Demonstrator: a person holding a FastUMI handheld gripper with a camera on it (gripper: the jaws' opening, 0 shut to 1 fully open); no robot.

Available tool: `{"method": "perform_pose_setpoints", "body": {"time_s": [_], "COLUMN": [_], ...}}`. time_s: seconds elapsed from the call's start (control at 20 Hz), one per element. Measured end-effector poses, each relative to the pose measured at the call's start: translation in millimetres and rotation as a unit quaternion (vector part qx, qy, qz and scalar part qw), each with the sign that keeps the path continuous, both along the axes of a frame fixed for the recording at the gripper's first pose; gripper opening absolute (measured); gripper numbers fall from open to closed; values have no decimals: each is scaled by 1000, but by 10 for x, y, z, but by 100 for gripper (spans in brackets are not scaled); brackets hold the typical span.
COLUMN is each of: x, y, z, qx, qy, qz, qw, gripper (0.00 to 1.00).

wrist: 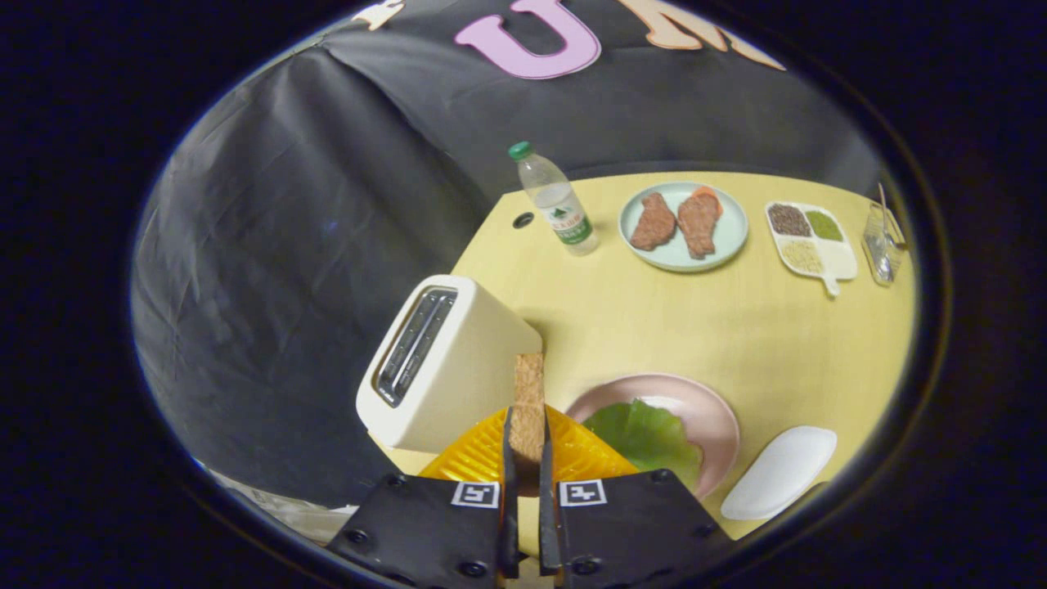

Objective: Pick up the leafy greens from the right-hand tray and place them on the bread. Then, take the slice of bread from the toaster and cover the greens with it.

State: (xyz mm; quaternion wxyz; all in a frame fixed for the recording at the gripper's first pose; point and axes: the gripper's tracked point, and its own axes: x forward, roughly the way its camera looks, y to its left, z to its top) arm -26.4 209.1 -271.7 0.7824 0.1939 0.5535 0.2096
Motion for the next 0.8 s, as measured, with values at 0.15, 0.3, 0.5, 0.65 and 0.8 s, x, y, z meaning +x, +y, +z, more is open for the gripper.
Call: {"method": "perform_pose_setpoints", "body": {"time_s": [0.15,0.3,0.5,0.65,0.8], "x": [-93,-183,-290,-333,-404], "y": [-116,-264,-440,-572,-684], "z": [-134,-293,-471,-592,-670], "qx": [4,3,-3,-10,-20], "qy": [13,31,53,65,74], "qz": [-21,-39,-59,-74,-82], "qw": [1000,999,997,995,994], "gripper": [13,13,13,15,23]}}
